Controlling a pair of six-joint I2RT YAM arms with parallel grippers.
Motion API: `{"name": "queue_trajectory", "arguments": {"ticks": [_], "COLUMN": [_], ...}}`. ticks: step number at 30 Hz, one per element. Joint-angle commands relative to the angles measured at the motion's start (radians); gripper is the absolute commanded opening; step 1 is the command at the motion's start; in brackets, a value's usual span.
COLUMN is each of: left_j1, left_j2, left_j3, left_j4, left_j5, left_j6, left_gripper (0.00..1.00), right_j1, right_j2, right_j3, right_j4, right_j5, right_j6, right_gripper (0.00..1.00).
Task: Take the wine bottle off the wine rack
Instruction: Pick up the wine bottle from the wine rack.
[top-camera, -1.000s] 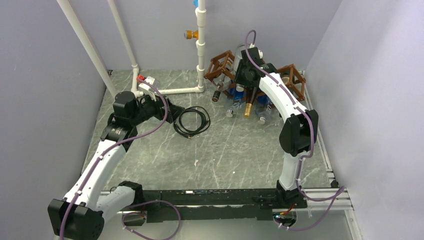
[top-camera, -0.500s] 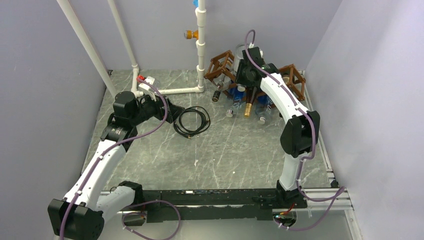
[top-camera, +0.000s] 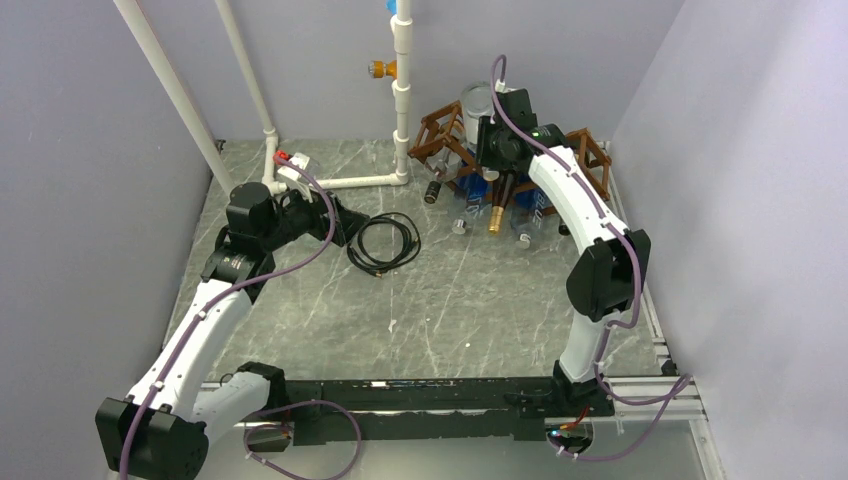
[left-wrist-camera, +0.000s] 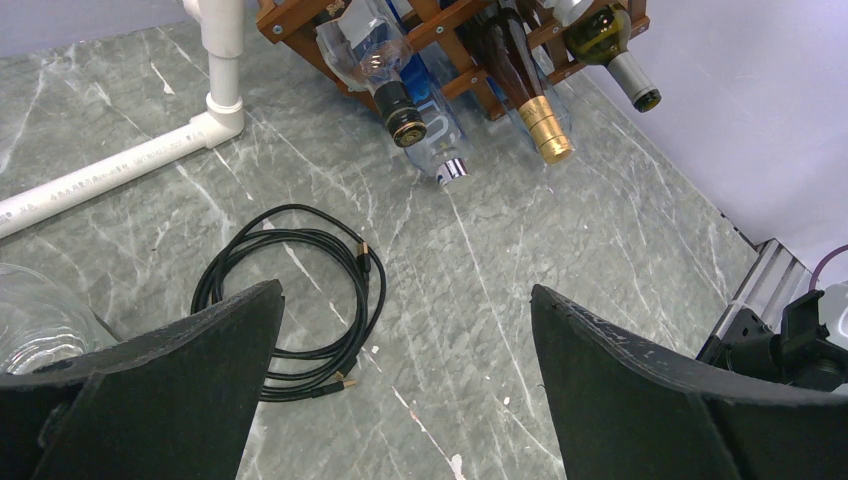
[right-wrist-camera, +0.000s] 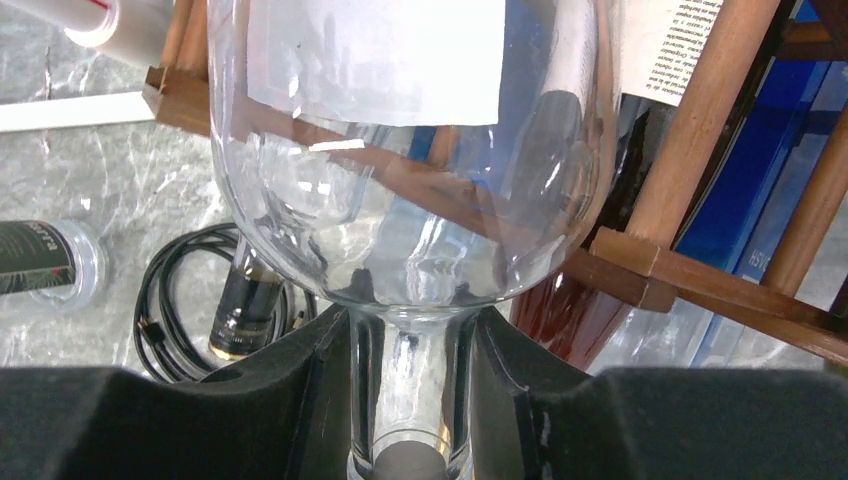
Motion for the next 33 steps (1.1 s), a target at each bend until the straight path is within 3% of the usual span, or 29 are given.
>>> {"name": "queue_trajectory", "arguments": {"ticks": [1,10,21,33], "left_j1": [0.007,0.007,0.007,0.007], "left_j2": [-0.016,-0.017,-0.017,-0.02], "left_j3": [0.04,0.04,0.037,0.035], "left_j4": [0.01,0.01,0.015,0.019], "left_j5": [0.012,0.014,0.019,0.024], "left_j6": [0.014,0.016,0.014,0.022], "left_gripper": [0.99,0.99,0.99,0.99], "right_j1": [0.037,0.037,0.029,0.009], "right_j2": [-0.114,-0.19,-0.376,-0.538], "right_j3": [0.089,0.05,-0.152,-0.312], "right_j4": [0.125,0.142,0.222,0.23], "right_j5": [-0.093,-0.102,-0.151,-0.353], "right_j6": [-0.089,-0.131,-0.181,-0.282], "right_gripper": [0.0,0.0,0.0,0.0]}}
